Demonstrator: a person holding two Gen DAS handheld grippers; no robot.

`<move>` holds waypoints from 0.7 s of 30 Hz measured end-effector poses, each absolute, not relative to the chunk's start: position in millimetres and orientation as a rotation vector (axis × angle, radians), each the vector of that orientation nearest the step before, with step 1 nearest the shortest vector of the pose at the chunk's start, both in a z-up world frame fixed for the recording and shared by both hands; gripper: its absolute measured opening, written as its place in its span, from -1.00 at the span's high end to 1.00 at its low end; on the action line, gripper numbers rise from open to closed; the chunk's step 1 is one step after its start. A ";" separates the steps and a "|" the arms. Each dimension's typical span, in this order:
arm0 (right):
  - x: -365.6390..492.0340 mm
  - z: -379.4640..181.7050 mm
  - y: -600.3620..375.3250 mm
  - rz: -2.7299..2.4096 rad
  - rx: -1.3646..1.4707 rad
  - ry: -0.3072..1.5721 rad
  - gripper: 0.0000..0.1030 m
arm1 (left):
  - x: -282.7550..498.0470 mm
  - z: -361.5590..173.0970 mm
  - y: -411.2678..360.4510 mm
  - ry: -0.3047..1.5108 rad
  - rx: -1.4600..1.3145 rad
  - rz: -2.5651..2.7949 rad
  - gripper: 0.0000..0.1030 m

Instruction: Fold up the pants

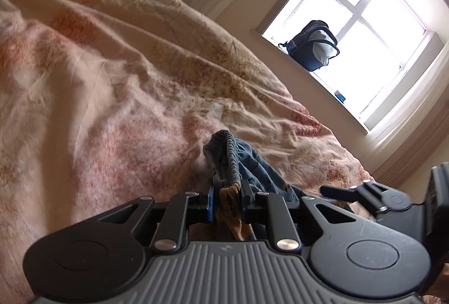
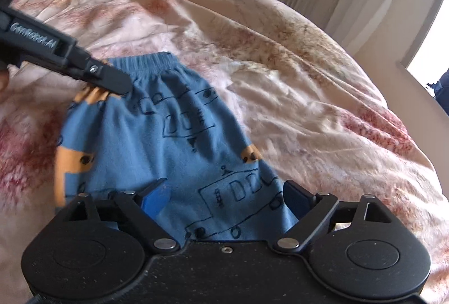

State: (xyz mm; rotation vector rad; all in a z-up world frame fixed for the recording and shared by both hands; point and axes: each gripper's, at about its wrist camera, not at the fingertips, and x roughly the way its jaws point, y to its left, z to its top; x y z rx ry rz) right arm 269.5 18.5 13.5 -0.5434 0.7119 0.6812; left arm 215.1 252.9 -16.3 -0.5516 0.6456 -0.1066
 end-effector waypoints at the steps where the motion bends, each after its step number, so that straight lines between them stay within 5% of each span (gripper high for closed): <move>1: 267.3 20.5 15.4 0.664 -0.521 0.697 -0.73 | 214.0 -13.5 251.2 0.639 -0.540 -0.106 0.63; 5: 243.0 44.9 -13.6 0.605 -0.447 0.638 -0.98 | 208.4 -1.1 240.9 0.614 -0.479 -0.104 0.63; 21: 122.3 55.1 -224.7 0.232 -0.073 0.552 -0.99 | 177.5 75.1 90.8 0.454 -0.120 -0.305 0.63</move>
